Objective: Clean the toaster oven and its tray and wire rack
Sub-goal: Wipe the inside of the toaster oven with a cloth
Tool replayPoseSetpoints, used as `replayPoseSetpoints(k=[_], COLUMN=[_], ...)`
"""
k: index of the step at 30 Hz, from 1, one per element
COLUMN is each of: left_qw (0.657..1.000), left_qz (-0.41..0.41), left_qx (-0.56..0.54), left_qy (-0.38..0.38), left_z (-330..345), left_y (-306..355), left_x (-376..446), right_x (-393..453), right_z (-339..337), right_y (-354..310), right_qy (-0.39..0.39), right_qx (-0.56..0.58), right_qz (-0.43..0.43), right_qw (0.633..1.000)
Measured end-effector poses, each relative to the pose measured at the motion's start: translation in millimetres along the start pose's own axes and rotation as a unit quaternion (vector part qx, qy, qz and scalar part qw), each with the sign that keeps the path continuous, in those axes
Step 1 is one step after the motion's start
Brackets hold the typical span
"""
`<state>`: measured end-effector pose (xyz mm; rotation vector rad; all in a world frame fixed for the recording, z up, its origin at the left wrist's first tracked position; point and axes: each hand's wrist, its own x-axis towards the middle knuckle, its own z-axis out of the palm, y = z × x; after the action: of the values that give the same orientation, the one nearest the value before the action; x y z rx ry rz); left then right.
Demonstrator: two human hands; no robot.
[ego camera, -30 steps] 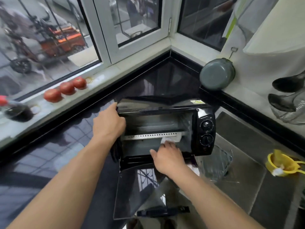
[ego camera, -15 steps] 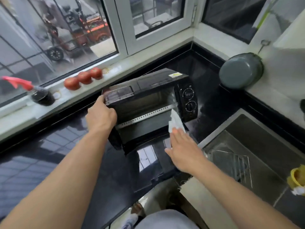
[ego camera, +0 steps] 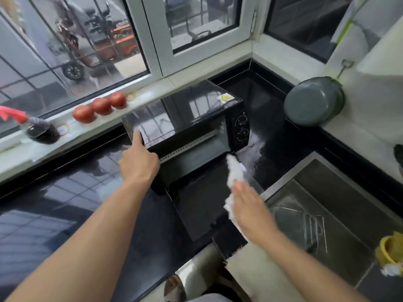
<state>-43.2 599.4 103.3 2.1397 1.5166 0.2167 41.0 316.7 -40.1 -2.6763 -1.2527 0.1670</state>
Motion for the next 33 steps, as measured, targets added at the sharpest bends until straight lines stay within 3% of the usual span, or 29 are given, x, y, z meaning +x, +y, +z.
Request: replayPoseSetpoints(k=[4, 8, 10, 14, 20, 22, 24, 26, 29, 30, 32, 33], left_qw=[1.0, 0.999, 0.998, 0.995, 0.988, 0.983, 0.977, 0.973, 0.974, 0.974, 0.962, 0.953], left_qz=[0.027, 0.036, 0.054, 0.08, 0.111, 0.129, 0.146, 0.151, 0.171, 0.187, 0.201, 0.195], left_qx=[0.009, 0.016, 0.035, 0.052, 0.105, 0.124, 0.128, 0.096, -0.015, -0.058, -0.168, -0.216], left_qy=[-0.003, -0.002, -0.008, -0.013, -0.03, -0.046, -0.084, -0.144, -0.148, -0.118, -0.069, -0.079], left_z=[15, 25, 32, 43, 40, 37, 30, 21, 9, 7, 7, 8], left_y=[3, 6, 4, -4, -12, -15, -19, -26, -52, -66, -96, -110], left_x=[-8, -2, -2, -4, 3, 5, 10, 14, 2, -7, -32, -48], right_x=[0, -9, -10, -17, -17, -25, -37, -47, -58, -61, -74, -84], right_z=[21, 30, 36, 56, 57, 57, 54, 42, 18, 12, -4, -12], right_y=[42, 23, 1, -80, -120, -119, -119, -119, -108, -100, -89, -87], right_qy=[-0.003, 0.045, 0.072, 0.111, 0.053, 0.053, 0.034, 0.047, 0.143, 0.183, 0.241, 0.264], right_qx=[0.032, 0.073, 0.093, 0.13, 0.189, 0.265, 0.37, 0.465, 0.566, 0.609, 0.717, 0.756], right_qz=[0.052, 0.121, 0.113, -0.107, -0.254, -0.223, -0.074, 0.123, 0.344, 0.389, 0.429, 0.435], right_qw=[0.998, 0.989, 0.987, 0.979, 0.947, 0.937, 0.925, 0.876, 0.735, 0.667, 0.494, 0.412])
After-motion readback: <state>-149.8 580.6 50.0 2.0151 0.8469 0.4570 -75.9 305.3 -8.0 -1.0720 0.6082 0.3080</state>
